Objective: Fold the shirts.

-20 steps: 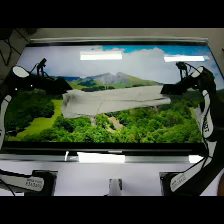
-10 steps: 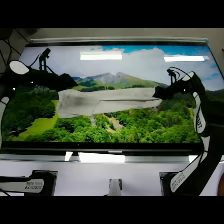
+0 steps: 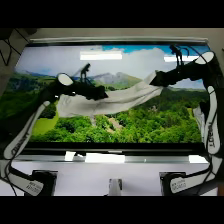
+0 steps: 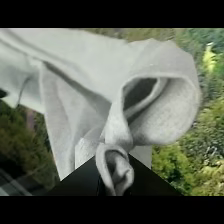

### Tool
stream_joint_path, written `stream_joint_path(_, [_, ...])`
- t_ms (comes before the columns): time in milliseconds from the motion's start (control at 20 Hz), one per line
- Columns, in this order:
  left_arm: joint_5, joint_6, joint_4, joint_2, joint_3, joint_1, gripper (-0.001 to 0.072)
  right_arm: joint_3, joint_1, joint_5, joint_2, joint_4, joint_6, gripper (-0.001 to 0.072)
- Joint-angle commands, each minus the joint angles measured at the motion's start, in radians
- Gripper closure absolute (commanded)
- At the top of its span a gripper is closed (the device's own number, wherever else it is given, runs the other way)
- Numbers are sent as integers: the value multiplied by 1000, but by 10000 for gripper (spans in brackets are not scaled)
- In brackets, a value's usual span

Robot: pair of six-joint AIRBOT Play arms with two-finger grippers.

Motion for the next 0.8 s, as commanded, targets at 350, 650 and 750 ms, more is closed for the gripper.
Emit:
stream_joint_path(350, [255,4,-401,-214,0,-349,670,1,168,232,411,-177,133,677])
stream_joint_path(650, [27,32,3,19,0,-100,672,0,222,95,323,-205,124,677])
stream_joint_path(750, [-39,-7,156,151,0,34,672,0,315,-3,253,-201,125,677])
